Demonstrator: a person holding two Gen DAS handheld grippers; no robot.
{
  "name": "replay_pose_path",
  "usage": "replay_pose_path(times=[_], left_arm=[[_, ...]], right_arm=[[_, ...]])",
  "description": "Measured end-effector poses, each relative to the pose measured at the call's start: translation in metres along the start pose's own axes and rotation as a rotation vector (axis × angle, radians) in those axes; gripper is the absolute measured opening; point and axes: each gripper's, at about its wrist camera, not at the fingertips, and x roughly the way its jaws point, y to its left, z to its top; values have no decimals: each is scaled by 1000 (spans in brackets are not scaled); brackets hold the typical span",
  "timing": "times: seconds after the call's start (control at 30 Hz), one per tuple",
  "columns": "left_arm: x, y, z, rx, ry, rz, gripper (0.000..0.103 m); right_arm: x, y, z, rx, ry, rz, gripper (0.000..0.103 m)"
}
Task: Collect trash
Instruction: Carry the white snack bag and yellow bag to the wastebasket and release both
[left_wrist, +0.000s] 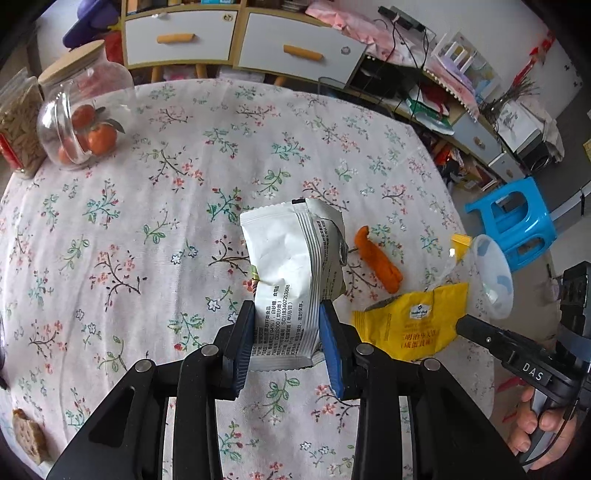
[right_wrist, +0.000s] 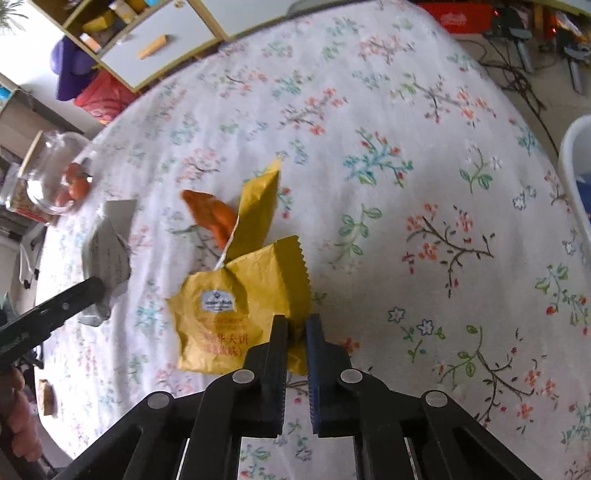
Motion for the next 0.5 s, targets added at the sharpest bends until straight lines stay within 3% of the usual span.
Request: replay_pose_path(times=[0.3, 0.5], left_arm=[[-10, -13, -4, 1, -17, -43, 36], [-6, -26, -5, 16, -15, -53, 36]], right_arm=[[-48, -15, 1, 39, -104, 55, 7], [-98, -71, 8, 150, -233, -14, 7]])
